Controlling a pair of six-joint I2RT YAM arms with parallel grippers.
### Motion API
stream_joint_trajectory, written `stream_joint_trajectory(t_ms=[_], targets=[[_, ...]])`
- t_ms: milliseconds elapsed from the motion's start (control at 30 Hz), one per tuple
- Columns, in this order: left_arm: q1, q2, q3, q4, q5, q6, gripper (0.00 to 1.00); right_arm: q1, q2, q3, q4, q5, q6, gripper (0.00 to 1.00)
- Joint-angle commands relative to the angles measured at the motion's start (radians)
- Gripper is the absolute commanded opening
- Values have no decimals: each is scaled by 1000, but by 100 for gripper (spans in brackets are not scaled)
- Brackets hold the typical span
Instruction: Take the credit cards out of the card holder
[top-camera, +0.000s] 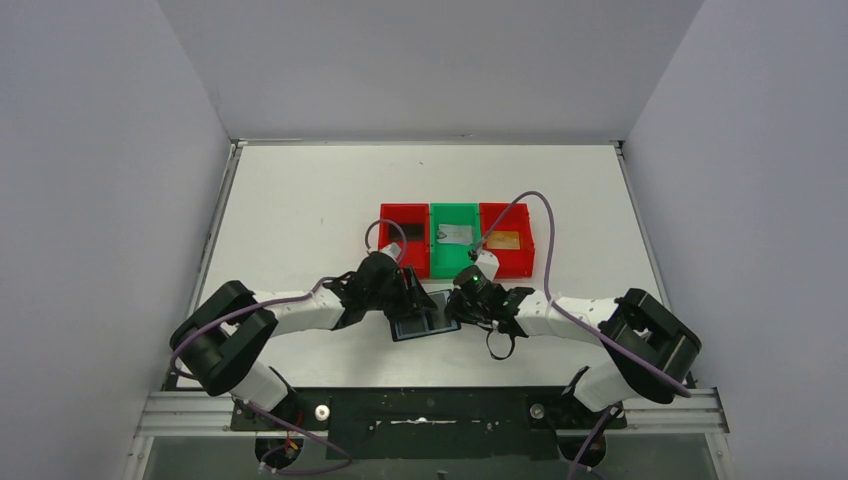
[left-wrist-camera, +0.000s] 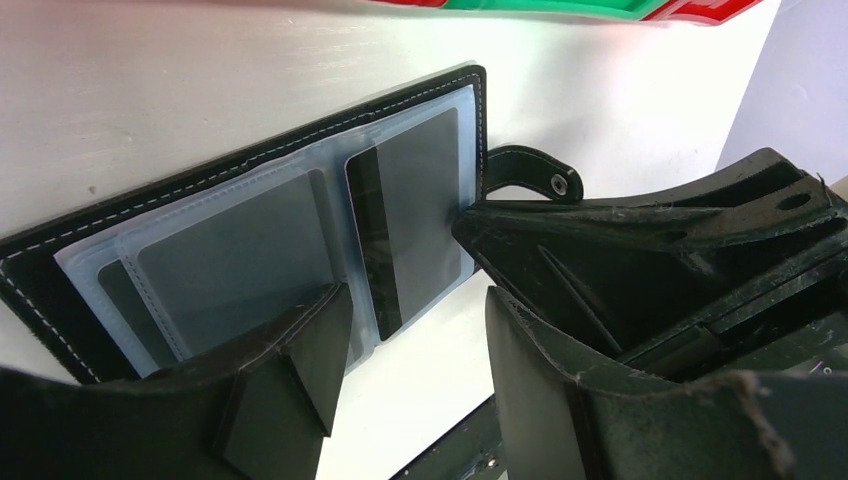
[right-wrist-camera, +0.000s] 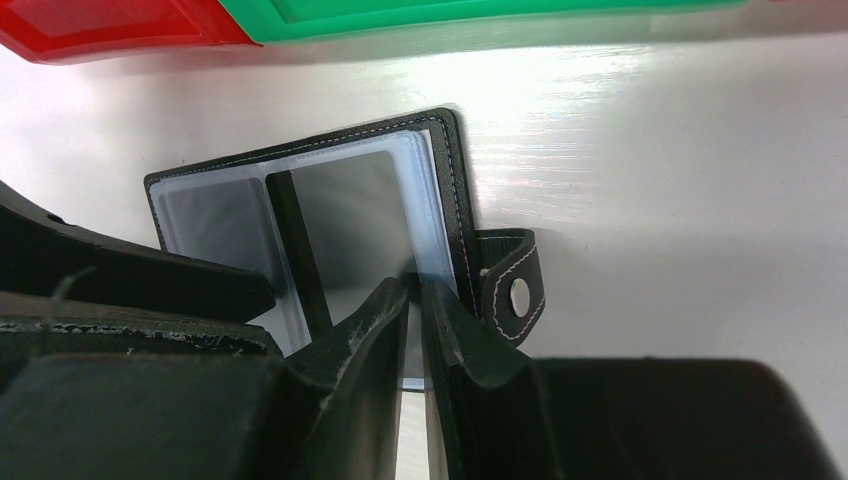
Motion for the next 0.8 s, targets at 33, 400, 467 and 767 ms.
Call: stream_joint_trajectory(t_ms=[33,400,467,767], targets=[[-9,18,49,8,-19,-4,51,-12,30,-13,-30,17,31,14],[-41,90,136,-62,-66,7,50,-32,29,-31,-13,-4,39,14],[-44,87,138,-91,-87,6,50,-33,27,-33,-11,-4,39,14],[-49,16,107,-182,-194,-20,51,-45,17,-43,-19,-7,43,13]])
